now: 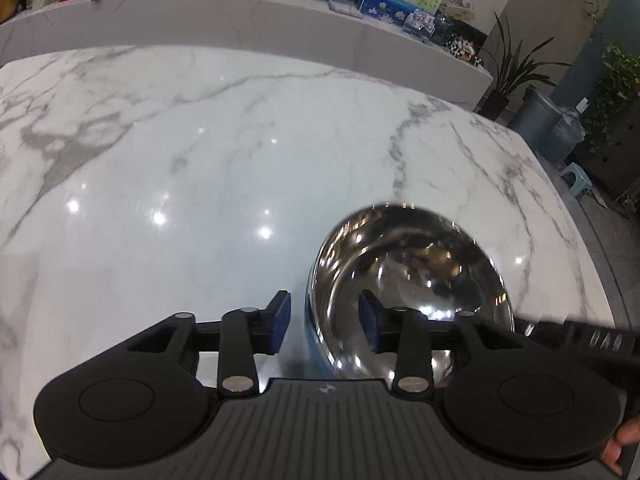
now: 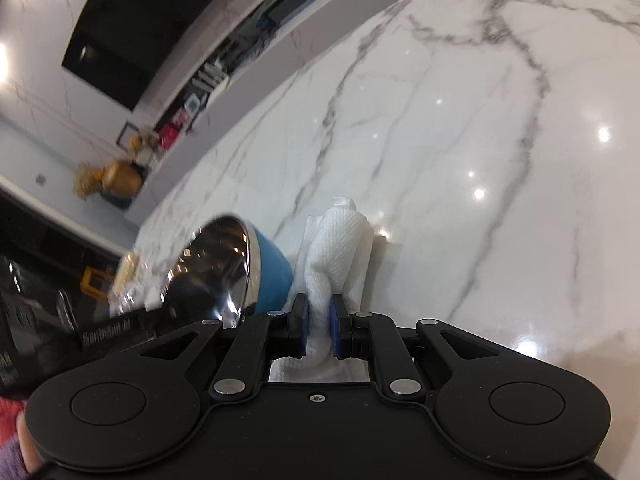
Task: Clean bowl
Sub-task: 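Keep rubbing the cloth over the bowl's blue outer wall with the right gripper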
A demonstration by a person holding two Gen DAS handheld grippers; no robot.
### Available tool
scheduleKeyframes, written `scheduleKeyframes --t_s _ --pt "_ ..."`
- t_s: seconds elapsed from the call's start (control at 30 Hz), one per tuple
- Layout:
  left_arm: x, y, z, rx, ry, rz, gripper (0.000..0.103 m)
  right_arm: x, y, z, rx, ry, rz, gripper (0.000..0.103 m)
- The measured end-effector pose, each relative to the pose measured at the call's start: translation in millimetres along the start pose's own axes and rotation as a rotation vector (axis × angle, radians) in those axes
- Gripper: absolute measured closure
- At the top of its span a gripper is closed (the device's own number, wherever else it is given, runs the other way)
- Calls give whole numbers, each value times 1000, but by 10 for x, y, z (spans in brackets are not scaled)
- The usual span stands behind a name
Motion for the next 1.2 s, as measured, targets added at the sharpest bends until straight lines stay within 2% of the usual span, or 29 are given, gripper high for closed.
scheduleKeyframes --t_s 0.17,0.23,0.33,0.53,0.87,1.1,1.2 --pt "-35 41 54 6 26 -8 67 -20 -96 154 -101 -54 -41 92" --pt "-33 37 65 5 18 -11 74 8 -120 180 -118 -86 -40 92" --pt "-11 15 53 2 -4 -22 86 45 -119 172 -110 -89 -23 92" --pt "-20 -59 17 -29 -18 -50 97 25 -129 146 -103 -81 -38 92" --pt "-51 -103 -16 -52 -48 -56 95 -1 -95 91 -68 -95 -54 92" --pt "-47 -105 -19 -52 -48 -53 95 -37 55 -120 53 -10 -32 92" --pt "-34 -103 -23 -47 -44 -44 95 -18 102 -165 77 5 -12 92"
Point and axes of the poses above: each gripper's, at about its wrist camera, not at the fingertips, and z roughly against the way its jaws point, x to its left, y to its underside, the point moved 5 cm from there along -z, roughly the way its jaws point, and after that the axes turned 4 degrees about z, right-handed, at the moved point
